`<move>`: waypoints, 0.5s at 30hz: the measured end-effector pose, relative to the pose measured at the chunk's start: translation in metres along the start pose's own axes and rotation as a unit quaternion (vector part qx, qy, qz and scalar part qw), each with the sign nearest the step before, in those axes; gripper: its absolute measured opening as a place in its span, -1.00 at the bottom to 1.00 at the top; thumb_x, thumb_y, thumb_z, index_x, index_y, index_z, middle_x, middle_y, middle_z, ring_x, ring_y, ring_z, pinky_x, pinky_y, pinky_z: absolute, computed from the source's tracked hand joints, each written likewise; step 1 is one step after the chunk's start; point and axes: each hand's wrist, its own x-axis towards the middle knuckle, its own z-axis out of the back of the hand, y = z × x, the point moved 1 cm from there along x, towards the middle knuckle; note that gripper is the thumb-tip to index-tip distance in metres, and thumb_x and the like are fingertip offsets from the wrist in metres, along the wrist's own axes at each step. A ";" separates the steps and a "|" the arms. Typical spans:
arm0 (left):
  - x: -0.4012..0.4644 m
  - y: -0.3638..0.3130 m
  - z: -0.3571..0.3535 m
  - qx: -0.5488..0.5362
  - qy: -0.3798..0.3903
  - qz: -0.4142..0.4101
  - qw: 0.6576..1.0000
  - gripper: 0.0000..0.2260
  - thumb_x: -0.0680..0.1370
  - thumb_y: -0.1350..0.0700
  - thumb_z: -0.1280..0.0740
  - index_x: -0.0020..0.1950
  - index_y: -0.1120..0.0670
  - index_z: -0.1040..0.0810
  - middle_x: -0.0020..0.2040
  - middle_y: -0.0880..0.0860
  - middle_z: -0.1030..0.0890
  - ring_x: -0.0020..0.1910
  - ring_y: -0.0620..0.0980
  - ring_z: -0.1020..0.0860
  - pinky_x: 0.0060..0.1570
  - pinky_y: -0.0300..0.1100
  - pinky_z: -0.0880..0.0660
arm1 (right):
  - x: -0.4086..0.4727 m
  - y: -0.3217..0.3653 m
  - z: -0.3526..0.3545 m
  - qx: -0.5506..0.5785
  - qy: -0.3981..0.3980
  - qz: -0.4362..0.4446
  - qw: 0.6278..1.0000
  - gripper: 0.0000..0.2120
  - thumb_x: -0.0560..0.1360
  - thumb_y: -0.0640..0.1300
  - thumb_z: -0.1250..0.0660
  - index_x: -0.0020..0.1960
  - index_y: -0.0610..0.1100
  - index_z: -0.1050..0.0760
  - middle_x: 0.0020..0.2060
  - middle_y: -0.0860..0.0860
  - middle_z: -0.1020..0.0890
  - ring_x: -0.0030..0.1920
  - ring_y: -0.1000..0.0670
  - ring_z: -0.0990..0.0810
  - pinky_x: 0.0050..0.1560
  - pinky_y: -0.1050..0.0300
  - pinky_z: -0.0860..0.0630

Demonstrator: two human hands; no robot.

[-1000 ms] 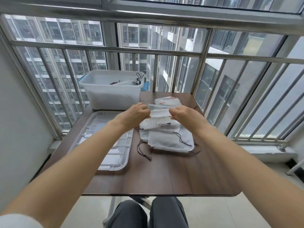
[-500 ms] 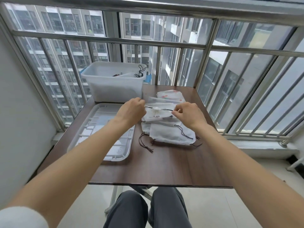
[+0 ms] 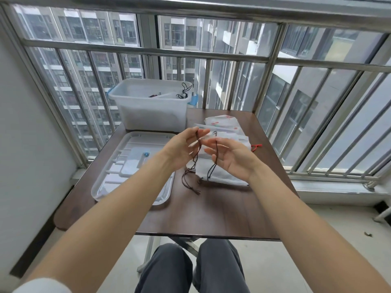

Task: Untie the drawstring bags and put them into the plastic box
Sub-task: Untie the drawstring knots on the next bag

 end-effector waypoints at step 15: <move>-0.005 0.001 -0.015 0.021 0.008 -0.033 0.999 -0.83 0.57 -0.06 -0.24 -0.03 -0.04 -0.59 0.02 -0.13 -0.62 -0.06 -0.13 -0.51 -0.10 -0.21 -0.36 | 0.002 -0.004 -0.019 0.030 0.017 0.037 0.999 -0.84 0.57 -0.22 -0.18 -0.09 -0.18 -0.53 -0.21 0.01 -0.62 -0.25 0.12 -0.66 -0.49 0.42 -0.44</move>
